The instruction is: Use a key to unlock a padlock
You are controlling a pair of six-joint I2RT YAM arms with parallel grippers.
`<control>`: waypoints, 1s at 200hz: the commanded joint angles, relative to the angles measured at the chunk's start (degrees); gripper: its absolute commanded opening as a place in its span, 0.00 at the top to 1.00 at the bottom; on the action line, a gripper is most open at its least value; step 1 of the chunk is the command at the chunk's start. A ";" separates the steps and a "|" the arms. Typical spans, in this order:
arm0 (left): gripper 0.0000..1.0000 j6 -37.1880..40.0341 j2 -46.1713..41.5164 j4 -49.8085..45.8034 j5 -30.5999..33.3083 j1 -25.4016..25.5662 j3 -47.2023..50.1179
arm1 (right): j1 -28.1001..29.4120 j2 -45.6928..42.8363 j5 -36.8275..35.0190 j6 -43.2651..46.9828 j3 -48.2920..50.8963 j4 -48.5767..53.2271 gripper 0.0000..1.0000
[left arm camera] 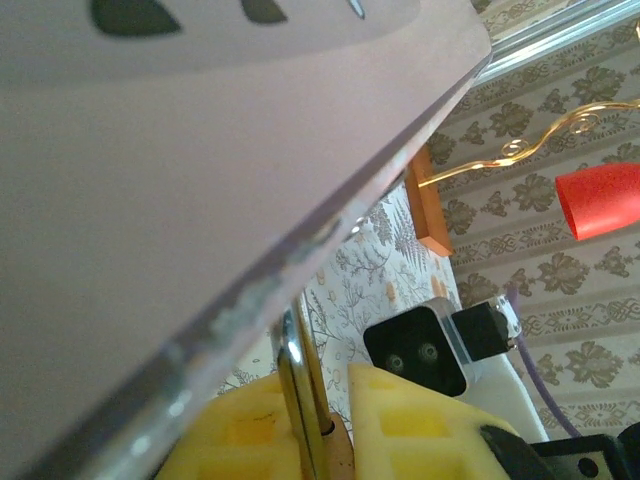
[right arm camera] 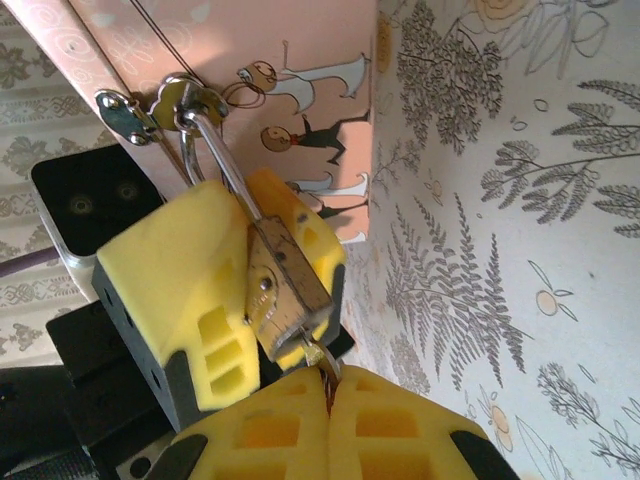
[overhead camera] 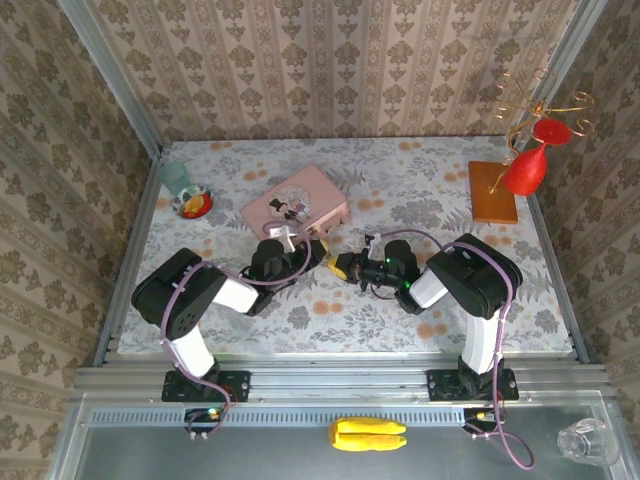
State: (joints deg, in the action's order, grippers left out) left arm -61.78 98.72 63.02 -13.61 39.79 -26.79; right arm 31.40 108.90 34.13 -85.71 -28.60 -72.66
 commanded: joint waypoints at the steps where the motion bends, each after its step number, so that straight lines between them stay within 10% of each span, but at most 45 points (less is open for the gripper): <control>1: 1.00 -1.77 -1.62 7.02 -4.85 1.87 -2.18 | -0.69 -1.06 -1.78 0.68 -1.52 -2.06 1.00; 200: 1.00 -1.00 -0.36 3.30 -3.56 4.54 -4.33 | -1.47 -1.65 -1.52 -0.69 -7.15 -0.82 1.00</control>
State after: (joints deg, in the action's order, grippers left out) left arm -61.78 98.72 62.39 -9.82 40.10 -29.39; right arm 30.02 108.27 34.61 -86.13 -31.83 -69.95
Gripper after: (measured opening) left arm 0.143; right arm 0.067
